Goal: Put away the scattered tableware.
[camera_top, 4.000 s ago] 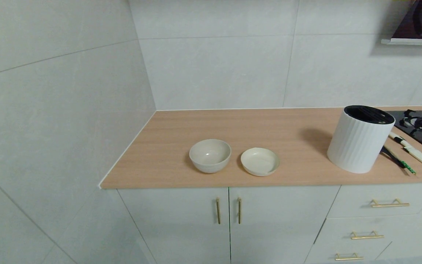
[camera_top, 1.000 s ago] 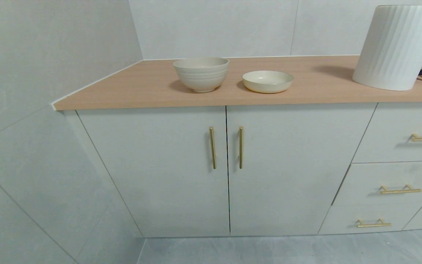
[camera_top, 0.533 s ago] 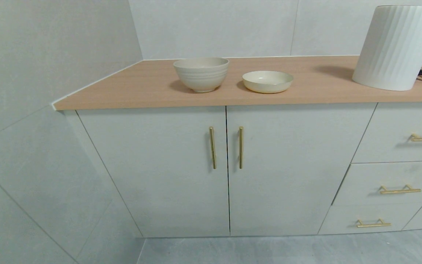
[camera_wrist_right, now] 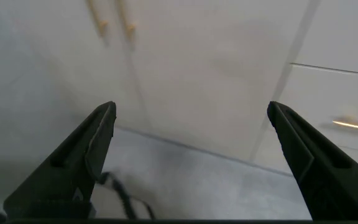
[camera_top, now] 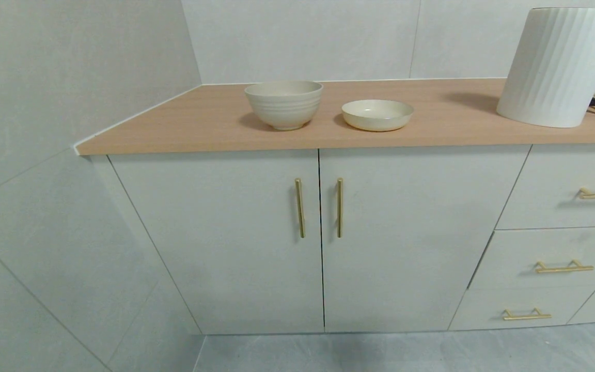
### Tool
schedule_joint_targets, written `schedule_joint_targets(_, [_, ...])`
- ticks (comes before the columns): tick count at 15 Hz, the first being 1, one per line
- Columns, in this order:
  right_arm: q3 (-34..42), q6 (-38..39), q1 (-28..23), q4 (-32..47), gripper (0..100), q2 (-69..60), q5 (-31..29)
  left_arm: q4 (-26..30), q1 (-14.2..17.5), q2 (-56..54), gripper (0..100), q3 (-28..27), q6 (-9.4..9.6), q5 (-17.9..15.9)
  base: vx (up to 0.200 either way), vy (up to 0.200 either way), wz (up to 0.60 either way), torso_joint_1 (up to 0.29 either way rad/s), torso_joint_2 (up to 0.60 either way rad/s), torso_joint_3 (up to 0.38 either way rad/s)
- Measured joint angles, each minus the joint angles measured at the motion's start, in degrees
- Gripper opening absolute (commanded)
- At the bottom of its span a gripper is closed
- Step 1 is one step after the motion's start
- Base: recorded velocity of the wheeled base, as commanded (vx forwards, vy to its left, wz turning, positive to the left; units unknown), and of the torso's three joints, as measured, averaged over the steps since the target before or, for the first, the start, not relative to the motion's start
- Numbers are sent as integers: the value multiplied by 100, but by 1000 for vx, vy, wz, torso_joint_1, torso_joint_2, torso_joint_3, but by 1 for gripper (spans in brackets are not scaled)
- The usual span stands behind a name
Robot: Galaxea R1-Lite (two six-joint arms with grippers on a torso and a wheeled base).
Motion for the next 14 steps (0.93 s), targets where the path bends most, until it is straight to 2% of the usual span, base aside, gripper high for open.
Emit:
schedule_joint_targets(4, [-339, 93, 728, -857, 100, 1781, 50, 0, 0, 2, 100, 0, 0, 0, 0, 0, 0, 0, 0, 0])
schedule_joint_targets(7, [-879, 154, 1143, -1442, 100, 3168, 60, 0, 0, 2, 100, 0, 2, 0, 0, 0, 0, 0, 0, 0])
schedule_joint_targets(14, [-2489, 187, 1692, -2420, 100, 5817, 44, 2, 0, 2, 100, 0, 0, 0, 0, 0, 0, 0, 0, 0])
